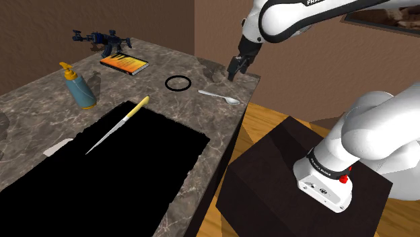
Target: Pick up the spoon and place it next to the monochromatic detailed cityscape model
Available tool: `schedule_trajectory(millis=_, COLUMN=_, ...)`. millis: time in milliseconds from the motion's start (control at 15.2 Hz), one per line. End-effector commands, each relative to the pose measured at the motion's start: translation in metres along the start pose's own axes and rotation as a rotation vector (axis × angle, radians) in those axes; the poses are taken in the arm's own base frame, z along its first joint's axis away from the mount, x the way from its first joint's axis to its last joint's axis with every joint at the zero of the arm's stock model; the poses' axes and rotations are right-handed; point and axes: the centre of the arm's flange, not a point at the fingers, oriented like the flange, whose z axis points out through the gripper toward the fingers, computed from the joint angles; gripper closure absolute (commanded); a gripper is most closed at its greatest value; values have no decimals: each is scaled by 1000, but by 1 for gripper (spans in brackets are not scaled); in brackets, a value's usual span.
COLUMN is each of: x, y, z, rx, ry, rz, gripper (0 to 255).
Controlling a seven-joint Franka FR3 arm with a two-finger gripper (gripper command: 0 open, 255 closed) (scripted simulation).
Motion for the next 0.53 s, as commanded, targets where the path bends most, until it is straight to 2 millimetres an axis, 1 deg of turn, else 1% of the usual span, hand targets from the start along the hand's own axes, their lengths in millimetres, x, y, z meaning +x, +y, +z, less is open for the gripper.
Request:
schedule_trajectory(millis=0, x=11, y=-9, z=21, rx=20, ry=15, rz=-13, gripper=0)
schedule_trajectory(millis=264, x=28, y=-28, z=62, rx=59, ry=39, rz=-40, gripper=0)
schedule_trajectory(millis=462, x=31, y=-32, z=79, rx=65, ry=43, rz=-44, gripper=0)
